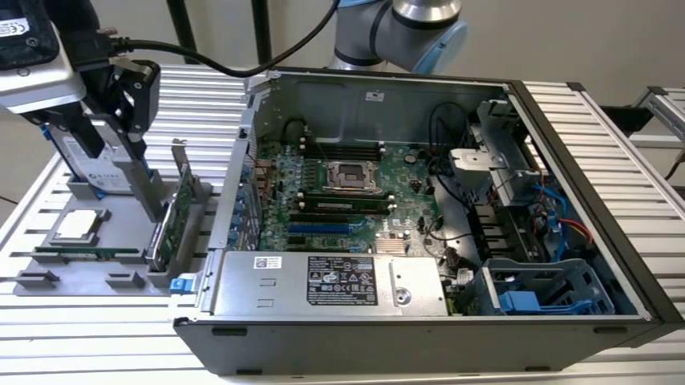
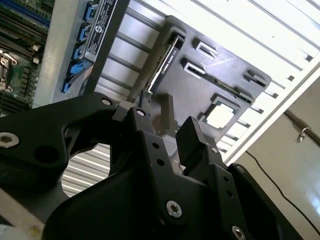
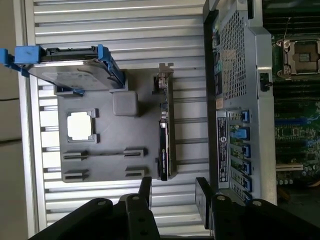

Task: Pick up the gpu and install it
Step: 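Pick up the gpu and move the gpu toward the slot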

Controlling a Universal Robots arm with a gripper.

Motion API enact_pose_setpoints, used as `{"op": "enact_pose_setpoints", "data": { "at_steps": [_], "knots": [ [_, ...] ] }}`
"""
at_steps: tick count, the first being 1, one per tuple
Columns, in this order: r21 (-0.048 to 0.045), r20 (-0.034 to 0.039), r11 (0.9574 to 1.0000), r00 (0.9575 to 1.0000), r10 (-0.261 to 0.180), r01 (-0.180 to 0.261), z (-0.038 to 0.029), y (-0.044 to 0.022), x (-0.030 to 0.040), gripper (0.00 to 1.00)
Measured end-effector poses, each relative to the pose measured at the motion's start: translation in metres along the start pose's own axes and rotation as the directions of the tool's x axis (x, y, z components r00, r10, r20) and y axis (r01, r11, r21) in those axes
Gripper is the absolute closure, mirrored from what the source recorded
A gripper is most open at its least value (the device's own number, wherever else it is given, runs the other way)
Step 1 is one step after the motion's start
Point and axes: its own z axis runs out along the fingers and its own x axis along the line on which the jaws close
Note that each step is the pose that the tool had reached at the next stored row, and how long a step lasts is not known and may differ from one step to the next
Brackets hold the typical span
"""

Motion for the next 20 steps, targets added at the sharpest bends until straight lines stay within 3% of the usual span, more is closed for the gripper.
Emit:
{"op": "enact_pose_setpoints", "data": {
  "at_steps": [20],
  "knots": [
    [0.0001, 0.0000, 1.0000, 1.0000, 0.000, 0.000, 0.0079, -0.0003, 0.0002, 0.00]
  ]
}}
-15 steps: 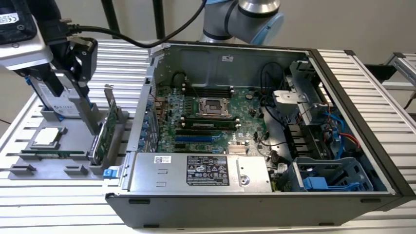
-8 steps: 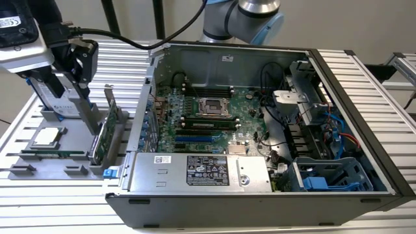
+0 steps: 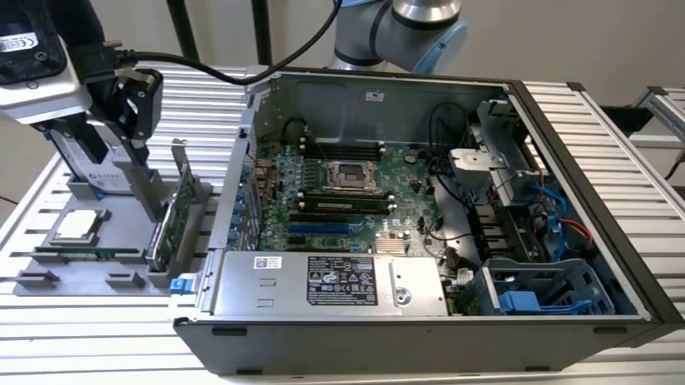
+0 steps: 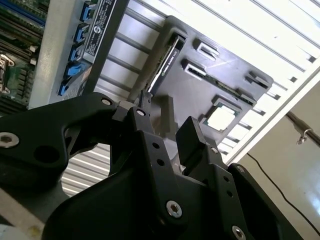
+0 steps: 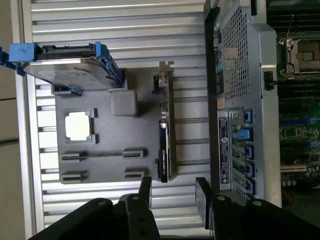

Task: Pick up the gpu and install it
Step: 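Pick up the gpu and move the gpu toward the slot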

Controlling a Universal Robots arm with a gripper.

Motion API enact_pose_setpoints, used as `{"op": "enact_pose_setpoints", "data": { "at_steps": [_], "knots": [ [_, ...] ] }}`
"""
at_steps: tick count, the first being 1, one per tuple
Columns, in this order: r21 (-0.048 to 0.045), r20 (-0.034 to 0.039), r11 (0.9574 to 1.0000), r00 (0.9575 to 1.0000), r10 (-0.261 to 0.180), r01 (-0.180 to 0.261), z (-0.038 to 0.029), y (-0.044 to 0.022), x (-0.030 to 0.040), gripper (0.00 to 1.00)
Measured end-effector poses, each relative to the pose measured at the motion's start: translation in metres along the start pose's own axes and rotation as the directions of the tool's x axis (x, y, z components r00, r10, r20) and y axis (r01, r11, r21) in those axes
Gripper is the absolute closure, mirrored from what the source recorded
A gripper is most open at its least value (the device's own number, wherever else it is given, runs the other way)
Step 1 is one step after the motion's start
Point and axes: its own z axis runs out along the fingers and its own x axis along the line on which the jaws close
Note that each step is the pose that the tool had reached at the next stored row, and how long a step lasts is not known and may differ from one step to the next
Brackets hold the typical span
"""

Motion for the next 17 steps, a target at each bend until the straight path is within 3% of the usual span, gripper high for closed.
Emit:
{"op": "enact_pose_setpoints", "data": {
  "at_steps": [17],
  "knots": [
    [0.0000, 0.0000, 1.0000, 1.0000, 0.000, 0.000, 0.0065, -0.0004, 0.0001, 0.00]
  ]
}}
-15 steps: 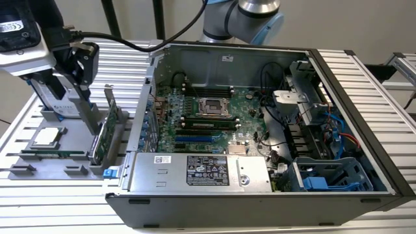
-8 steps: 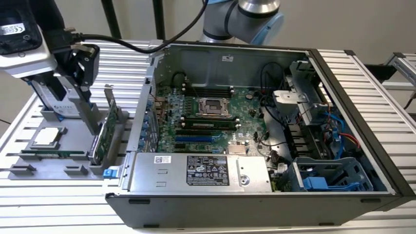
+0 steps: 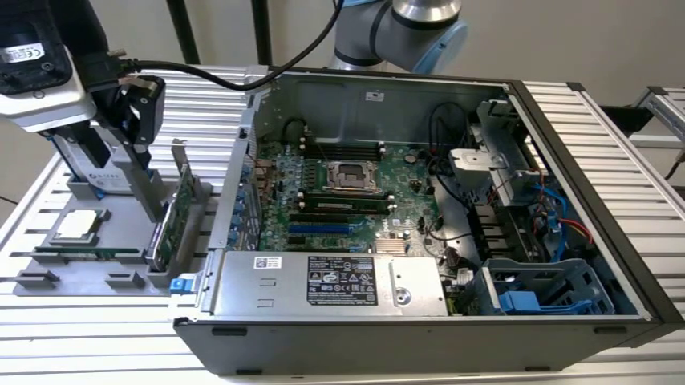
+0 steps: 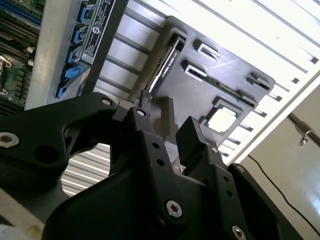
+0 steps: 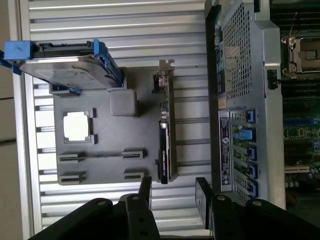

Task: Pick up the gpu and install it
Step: 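Pick up the gpu and move the gpu toward the slot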

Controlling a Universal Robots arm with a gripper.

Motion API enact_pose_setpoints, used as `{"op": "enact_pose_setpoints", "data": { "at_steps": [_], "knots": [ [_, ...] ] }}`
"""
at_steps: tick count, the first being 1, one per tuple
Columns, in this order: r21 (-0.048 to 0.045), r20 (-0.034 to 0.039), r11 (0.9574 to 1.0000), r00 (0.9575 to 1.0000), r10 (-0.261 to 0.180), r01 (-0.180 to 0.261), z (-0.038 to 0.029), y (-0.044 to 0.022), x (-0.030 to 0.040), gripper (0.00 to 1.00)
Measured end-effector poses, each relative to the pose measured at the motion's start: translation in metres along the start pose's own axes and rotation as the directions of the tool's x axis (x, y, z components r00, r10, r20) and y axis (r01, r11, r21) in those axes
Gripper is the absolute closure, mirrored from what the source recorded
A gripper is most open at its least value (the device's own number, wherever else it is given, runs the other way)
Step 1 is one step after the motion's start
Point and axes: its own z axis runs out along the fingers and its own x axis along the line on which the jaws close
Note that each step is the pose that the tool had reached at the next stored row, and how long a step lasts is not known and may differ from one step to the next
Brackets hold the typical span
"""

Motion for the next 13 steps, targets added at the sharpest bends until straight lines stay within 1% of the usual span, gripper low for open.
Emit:
{"op": "enact_pose_setpoints", "data": {
  "at_steps": [7, 13],
  "knots": [
    [0.0000, -0.0001, 1.0000, 1.0000, 0.000, 0.000, 0.0006, 0.0000, 0.0000, 0.00],
    [0.0000, -0.0001, 1.0000, 1.0000, 0.000, 0.000, 0.0045, -0.0003, 0.0001, 0.00]
  ]
}}
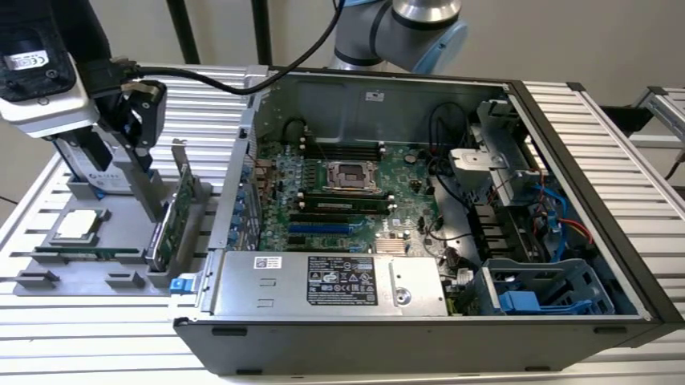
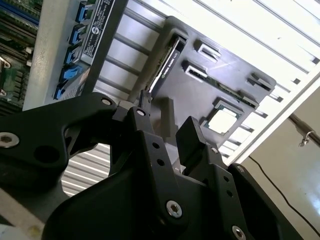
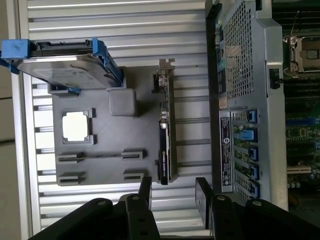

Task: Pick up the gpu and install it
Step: 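Pick up the gpu and move the gpu toward the slot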

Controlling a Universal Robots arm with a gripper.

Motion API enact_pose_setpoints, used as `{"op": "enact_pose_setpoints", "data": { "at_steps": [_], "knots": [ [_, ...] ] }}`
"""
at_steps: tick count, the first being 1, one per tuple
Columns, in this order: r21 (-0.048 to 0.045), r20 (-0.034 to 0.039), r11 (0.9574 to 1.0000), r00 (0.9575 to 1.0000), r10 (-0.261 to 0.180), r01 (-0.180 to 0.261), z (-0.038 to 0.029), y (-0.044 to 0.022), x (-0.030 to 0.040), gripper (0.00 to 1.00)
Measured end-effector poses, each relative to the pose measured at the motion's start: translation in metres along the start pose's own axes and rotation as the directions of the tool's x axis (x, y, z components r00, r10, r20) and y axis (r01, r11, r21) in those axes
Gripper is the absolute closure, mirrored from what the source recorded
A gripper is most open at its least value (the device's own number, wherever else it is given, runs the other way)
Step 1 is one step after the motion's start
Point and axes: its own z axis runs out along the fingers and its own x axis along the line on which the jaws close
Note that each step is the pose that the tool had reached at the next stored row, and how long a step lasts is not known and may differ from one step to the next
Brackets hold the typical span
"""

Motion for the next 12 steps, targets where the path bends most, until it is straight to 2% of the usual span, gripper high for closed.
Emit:
{"op": "enact_pose_setpoints", "data": {
  "at_steps": [12],
  "knots": [
    [0.0000, 0.0000, 1.0000, 1.0000, 0.000, 0.000, 0.0107, -0.0006, 0.0002, 0.00]
  ]
}}
